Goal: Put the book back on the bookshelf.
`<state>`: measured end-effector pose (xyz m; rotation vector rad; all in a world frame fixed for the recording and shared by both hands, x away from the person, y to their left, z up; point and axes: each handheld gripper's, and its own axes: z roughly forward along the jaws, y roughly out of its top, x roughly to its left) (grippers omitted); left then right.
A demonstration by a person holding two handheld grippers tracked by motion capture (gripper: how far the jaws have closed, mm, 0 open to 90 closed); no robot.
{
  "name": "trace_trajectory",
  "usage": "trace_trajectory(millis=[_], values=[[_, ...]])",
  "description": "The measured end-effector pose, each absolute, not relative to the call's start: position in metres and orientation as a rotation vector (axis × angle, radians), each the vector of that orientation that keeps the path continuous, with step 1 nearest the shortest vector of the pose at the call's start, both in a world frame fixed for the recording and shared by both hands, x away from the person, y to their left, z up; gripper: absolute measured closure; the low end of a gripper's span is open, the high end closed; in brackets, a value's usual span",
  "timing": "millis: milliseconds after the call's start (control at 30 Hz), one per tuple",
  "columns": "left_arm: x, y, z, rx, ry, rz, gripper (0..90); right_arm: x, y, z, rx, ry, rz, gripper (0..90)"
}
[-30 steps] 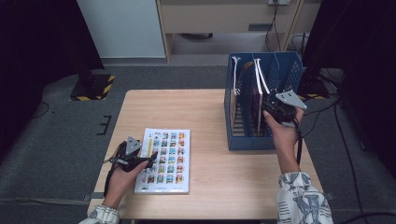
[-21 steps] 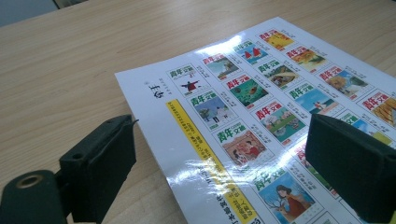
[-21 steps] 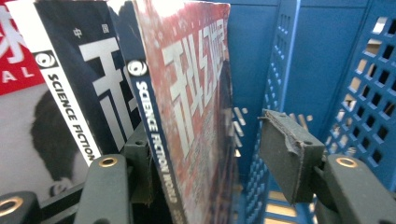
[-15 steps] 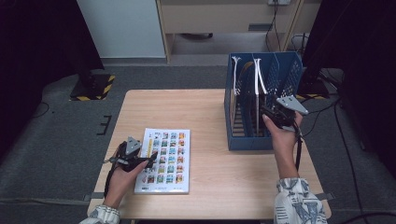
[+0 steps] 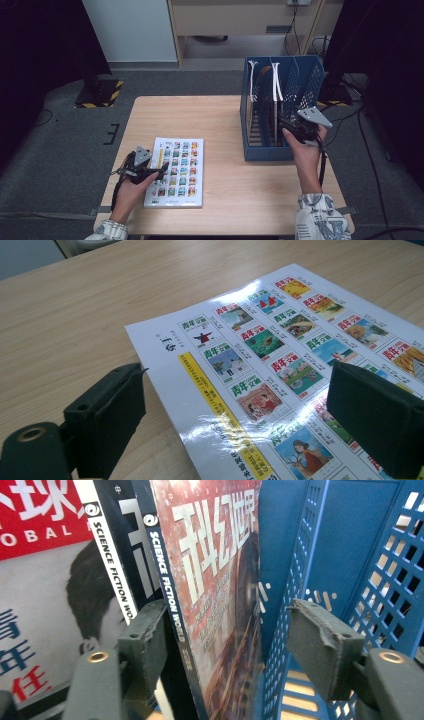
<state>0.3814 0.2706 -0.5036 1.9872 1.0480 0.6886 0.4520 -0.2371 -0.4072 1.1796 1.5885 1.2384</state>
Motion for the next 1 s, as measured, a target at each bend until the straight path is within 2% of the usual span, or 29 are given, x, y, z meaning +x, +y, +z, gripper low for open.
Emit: trace_trajectory(millis=[400,1000], values=[[0.381,0.271,-0.502,1.988,1.040,0.695,8.4,0.437,-0.233,-0.410,1.166,1.654,1.234,25.7],[0.381,0.271,-0.501,1.984,1.037,0.696,8.4,0.420,-0.221,-0.415,1.107,1.709,1.227,24.2]])
